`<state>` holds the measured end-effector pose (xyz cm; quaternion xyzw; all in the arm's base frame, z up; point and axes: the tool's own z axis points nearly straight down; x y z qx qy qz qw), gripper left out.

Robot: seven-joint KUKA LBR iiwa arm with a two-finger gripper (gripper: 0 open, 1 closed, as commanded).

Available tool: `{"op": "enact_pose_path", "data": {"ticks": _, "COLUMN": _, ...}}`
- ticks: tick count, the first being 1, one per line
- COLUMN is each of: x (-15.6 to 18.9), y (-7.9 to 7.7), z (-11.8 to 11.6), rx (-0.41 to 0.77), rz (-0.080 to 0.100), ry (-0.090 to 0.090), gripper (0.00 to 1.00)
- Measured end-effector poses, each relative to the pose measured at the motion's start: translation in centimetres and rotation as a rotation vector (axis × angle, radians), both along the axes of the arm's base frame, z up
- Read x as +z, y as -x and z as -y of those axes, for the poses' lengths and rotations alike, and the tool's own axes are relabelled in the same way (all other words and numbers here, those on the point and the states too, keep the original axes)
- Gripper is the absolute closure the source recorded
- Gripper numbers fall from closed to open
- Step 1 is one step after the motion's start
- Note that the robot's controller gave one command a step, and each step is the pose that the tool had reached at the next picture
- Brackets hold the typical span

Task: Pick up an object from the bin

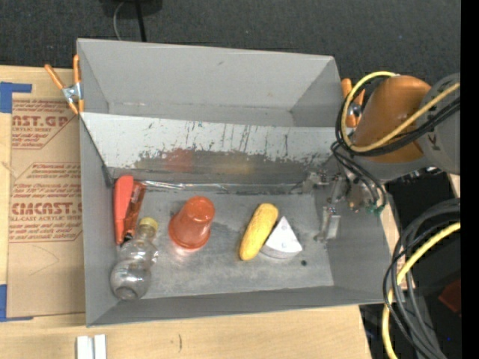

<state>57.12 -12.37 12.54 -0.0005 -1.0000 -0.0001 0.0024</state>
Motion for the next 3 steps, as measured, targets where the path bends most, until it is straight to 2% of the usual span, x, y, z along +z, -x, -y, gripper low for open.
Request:
{"op": "enact_pose_path", "data": {"ticks": 1, "x": 0.5, "y": -0.1, "z": 0.0, "rx": 0.001, "rz": 0.006, "ry": 0.001, "gripper": 0.0}}
{"op": "enact_pose_path", "data": {"ticks": 2, "x": -1.6, "y": 2.2, "z": -4.1, "rx": 0.021, "rz": 0.008, "ry": 0.003, "gripper": 0.0}}
{"op": "enact_pose_path", "data": {"ticks": 3, "x": -2.5, "y": 2.8, "z": -7.5, "rx": 0.021, "rz": 0.003, "ry": -0.003, "gripper": 0.0}}
